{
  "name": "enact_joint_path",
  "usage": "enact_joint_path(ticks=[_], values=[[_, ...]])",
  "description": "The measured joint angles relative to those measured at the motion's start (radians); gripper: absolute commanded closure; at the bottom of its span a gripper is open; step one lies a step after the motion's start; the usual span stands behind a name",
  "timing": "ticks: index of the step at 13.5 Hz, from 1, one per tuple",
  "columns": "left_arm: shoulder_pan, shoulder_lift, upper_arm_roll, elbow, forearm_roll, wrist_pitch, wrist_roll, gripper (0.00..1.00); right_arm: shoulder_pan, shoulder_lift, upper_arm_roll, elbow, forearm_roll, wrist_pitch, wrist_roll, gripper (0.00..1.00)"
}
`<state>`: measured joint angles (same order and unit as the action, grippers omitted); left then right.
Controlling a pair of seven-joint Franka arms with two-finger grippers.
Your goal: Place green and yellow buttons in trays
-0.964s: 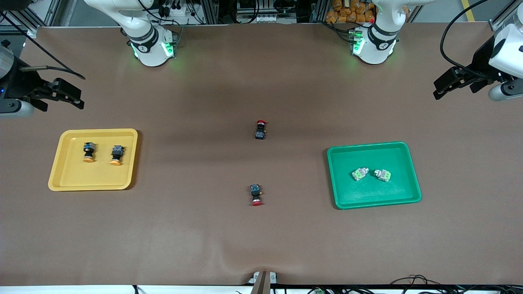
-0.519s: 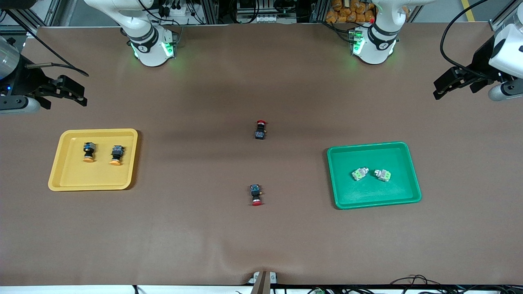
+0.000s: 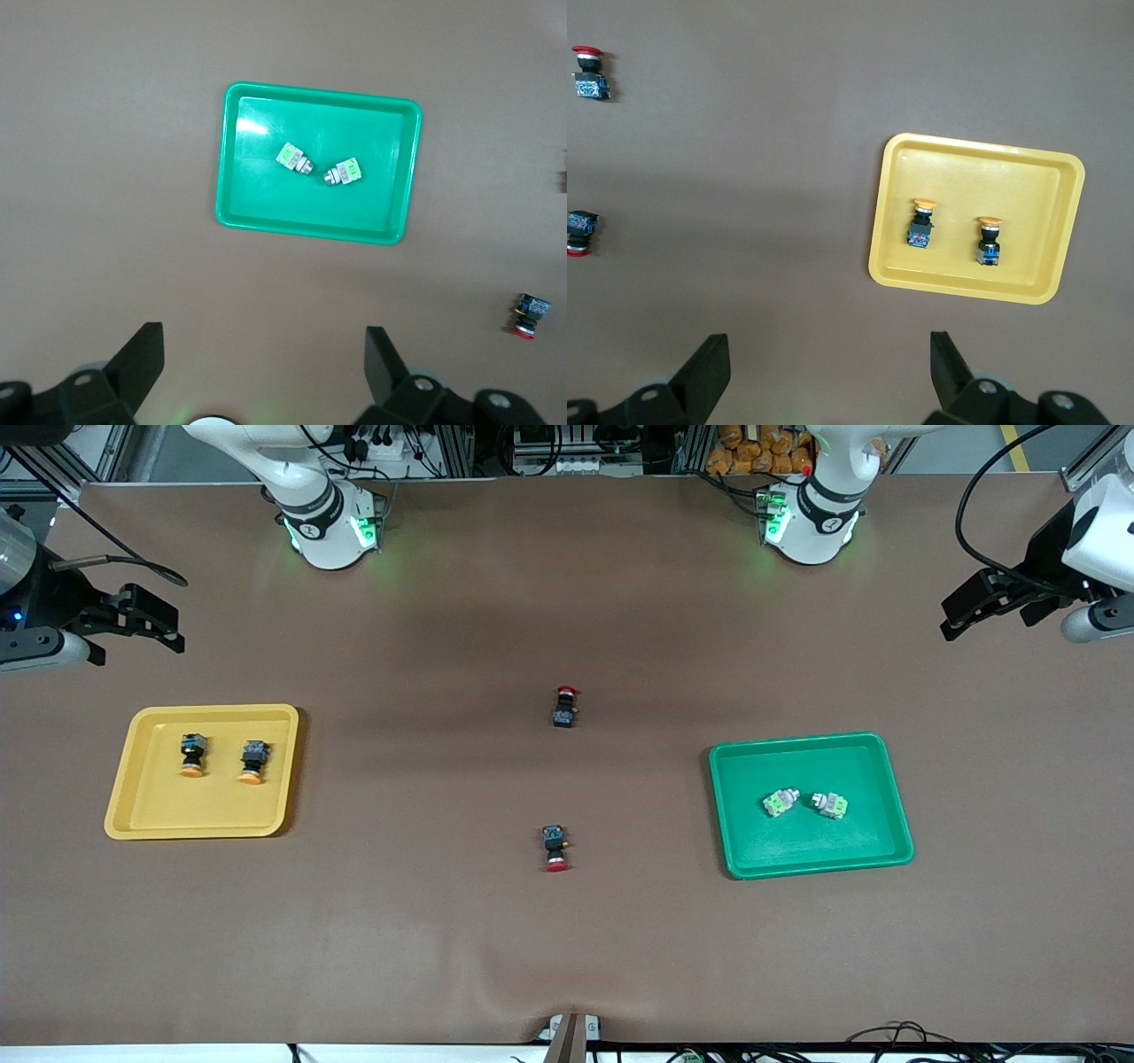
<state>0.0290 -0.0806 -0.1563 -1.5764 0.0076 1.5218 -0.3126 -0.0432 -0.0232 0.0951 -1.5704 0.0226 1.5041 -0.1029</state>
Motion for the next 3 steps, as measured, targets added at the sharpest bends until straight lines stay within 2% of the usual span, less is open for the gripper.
enact_joint_path(ticks=[3], values=[[0.0, 0.0, 0.002, 0.026, 0.0, -0.024, 0.0, 0.0, 0.0, 0.0, 0.0, 0.0, 0.0, 0.0, 0.0, 0.0]])
